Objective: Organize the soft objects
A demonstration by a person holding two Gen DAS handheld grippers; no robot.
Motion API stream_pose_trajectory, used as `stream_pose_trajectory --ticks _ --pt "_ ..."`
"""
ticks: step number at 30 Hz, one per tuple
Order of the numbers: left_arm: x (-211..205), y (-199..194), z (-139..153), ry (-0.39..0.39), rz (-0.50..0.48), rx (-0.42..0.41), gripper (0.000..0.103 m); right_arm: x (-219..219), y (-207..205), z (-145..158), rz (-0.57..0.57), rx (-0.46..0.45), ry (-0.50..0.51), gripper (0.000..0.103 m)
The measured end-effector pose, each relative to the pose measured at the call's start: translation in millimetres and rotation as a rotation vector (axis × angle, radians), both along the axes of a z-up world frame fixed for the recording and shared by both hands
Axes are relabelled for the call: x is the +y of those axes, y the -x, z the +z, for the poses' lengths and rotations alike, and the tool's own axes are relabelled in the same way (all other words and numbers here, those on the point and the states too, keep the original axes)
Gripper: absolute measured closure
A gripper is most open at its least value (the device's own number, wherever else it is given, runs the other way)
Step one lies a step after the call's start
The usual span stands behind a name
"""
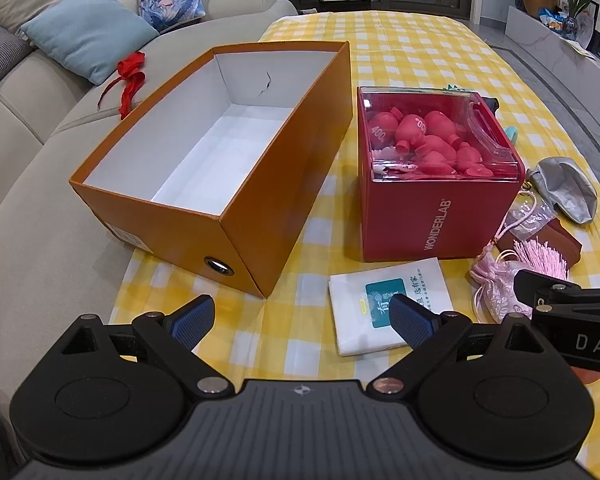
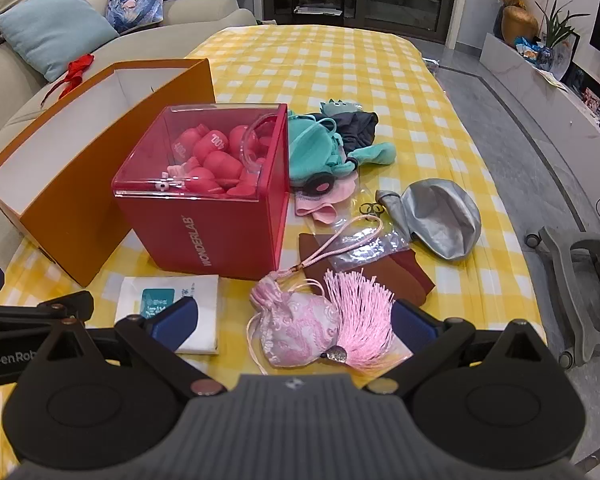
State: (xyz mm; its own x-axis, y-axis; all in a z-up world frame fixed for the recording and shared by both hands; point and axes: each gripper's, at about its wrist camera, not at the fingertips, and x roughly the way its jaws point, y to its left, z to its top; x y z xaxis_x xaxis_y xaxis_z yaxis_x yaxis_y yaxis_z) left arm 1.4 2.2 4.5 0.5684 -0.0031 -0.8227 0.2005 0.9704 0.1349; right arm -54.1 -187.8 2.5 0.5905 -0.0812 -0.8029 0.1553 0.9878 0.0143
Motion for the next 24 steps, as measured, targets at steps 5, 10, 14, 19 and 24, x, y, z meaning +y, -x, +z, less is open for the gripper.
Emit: stream_pose_trajectory --ticks 5,10,14,19,24 --pt "-2.7 1.0 -4.1 -0.004 -0.001 0.001 0.0 -1.6 2.7 -2.7 -0.001 0.003 -0.001 0.002" --pt "-3.0 0.8 -5.9 -0.004 0.001 0.004 0.0 -1.1 2.1 -1.3 -0.001 0.005 -0.002 0.002" --pt "-3.5 0.6 -7.0 -0.007 0.0 0.003 0.0 -2.1 1.4 -4.1 -0.005 0.009 -0.004 0.003" --pt "-3.6 0.1 -7.0 -0.011 0.0 0.005 0.0 -1.9 1.2 -5.1 -0.007 0.012 -0.006 0.002" --pt "-3.6 0.2 -6.9 -0.01 0.0 0.004 0.0 -2.1 1.0 -4.9 -0.008 0.013 -0.007 0.002"
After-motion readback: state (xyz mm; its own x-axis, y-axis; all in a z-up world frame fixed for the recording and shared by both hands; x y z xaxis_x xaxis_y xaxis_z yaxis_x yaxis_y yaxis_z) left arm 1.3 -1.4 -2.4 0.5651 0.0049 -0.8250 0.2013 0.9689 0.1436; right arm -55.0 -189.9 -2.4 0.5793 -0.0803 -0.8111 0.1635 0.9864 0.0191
